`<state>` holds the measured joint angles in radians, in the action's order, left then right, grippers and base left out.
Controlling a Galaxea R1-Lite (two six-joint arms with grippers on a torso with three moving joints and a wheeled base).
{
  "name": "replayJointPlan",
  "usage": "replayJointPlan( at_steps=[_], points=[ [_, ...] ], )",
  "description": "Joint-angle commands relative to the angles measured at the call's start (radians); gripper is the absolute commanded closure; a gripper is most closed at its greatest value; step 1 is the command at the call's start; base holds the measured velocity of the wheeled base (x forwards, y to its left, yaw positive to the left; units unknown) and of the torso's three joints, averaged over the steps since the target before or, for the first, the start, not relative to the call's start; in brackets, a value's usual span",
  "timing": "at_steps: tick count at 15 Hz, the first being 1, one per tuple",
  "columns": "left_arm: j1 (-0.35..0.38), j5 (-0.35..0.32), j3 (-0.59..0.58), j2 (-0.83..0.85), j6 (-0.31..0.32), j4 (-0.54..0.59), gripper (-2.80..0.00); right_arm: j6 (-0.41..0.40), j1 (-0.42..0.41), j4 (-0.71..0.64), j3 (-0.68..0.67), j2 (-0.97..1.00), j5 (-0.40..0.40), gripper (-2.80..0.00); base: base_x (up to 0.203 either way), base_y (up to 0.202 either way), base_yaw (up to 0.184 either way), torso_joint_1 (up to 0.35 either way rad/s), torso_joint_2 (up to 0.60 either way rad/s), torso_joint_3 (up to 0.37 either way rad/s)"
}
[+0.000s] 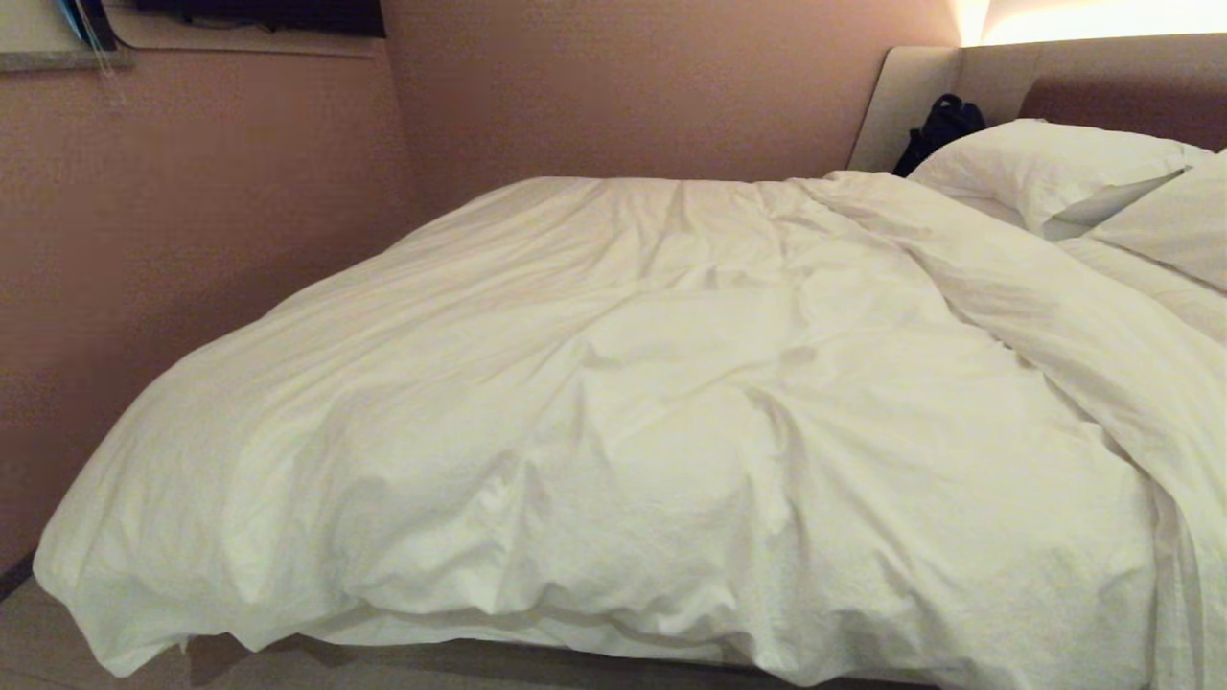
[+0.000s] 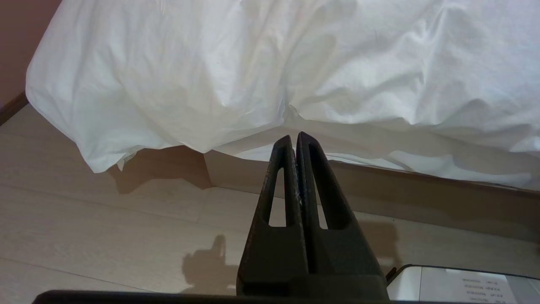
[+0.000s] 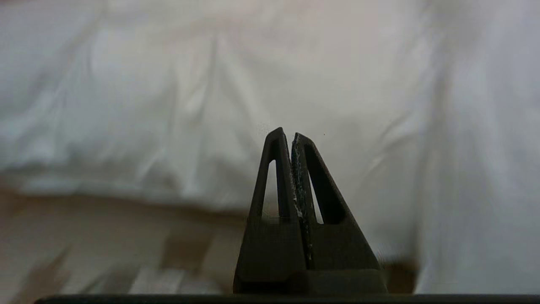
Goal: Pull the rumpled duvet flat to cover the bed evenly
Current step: Flatten the corners of the folded blanket
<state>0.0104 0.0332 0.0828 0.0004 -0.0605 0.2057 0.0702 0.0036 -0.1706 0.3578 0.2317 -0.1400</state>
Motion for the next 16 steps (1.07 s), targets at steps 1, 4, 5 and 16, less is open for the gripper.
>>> replayJointPlan(
  at_steps=[1,4,5,16],
  points=[
    [0.0,0.001,0.0,0.0,-0.001,0.001,0.0,0.025,0.001,-0.011,0.029,0.222,-0.093,0.0,0.0,0.0,0.0,0.0,0.0,0.0],
    [0.0,0.001,0.0,0.0,-0.002,0.001,0.0,0.092,0.02,0.122,0.076,0.536,-0.13,0.0,0.0,0.0,0.0,0.0,0.0,0.0],
    [0.0,0.001,0.0,0.0,-0.001,0.001,0.0,0.126,0.039,0.16,0.098,0.631,-0.137,0.0,0.0,0.0,0.0,0.0,0.0,0.0],
    [0.0,0.001,0.0,0.0,-0.001,0.001,0.0,0.357,0.475,0.579,0.238,1.322,0.039,0.0,0.0,0.0,0.0,0.0,0.0,0.0]
  ],
)
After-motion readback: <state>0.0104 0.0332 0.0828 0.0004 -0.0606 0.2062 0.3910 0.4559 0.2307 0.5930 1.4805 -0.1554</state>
